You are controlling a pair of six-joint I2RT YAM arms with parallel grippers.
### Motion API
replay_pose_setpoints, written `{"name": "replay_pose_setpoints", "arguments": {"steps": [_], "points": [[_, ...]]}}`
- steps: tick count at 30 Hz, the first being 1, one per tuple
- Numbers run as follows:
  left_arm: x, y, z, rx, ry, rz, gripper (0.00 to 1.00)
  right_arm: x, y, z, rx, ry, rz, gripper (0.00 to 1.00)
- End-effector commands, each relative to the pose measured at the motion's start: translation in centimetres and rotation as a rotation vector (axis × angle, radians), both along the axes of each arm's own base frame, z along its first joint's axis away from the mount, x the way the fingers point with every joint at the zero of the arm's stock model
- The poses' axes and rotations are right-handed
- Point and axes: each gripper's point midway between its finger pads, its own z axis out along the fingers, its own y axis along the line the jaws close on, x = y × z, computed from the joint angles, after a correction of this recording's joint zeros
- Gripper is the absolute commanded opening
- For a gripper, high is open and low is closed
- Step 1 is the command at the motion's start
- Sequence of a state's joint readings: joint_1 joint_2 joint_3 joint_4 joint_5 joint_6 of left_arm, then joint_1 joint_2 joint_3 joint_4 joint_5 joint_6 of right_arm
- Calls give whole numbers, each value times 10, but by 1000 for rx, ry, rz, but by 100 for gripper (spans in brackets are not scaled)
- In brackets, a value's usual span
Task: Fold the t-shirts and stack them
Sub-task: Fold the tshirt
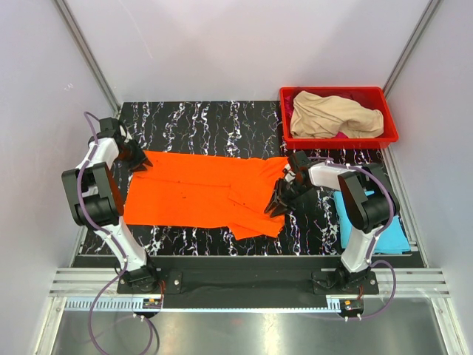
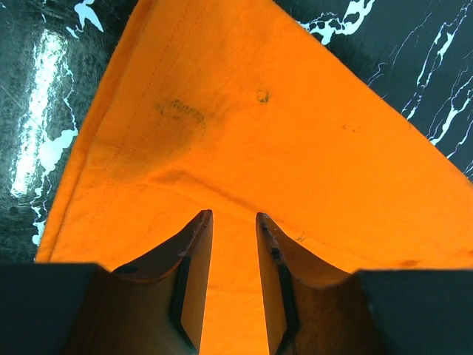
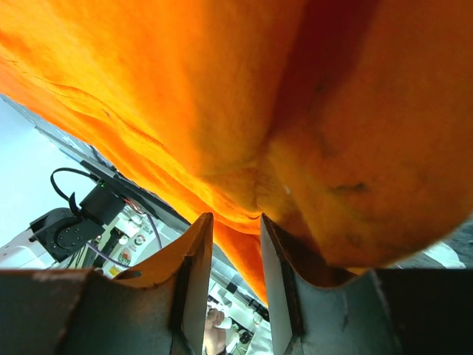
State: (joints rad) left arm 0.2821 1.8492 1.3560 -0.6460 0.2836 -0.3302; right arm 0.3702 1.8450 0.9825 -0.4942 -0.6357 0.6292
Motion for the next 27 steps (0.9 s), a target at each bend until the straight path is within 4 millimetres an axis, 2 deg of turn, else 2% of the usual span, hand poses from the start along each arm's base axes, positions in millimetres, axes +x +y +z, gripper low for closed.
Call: {"name": "replay_pose_setpoints", "arguments": {"steps": [1,6,9,10,12,14,18,21,27], "points": [[11,7,14,28,-52,1,35,4,-1,6,-16,-22,13,40],[11,9,13,33,-46,9,35,9,-3,0,-45,-30,3,36],[12,10,13,41,-42,16,36,21,1,3,-33,-55,-8,28],[12,10,11,39,-37,18,37,25,3,6,-24,-71,-13,21],[13,11,10,37,-36,25,40,32,7,13,-10,-93,-11,14],[13,9,8,31,-29,30,42,36,9,17,2,-110,-8,1],[14,9,5,31,-26,32,47,40,11,25,9,-122,-2,0],[17,12,2,45,-19,36,48,40,10,33,14,-143,1,0],[30,19,-4,58,1,55,35,39,9,41,19,-160,9,0]]}}
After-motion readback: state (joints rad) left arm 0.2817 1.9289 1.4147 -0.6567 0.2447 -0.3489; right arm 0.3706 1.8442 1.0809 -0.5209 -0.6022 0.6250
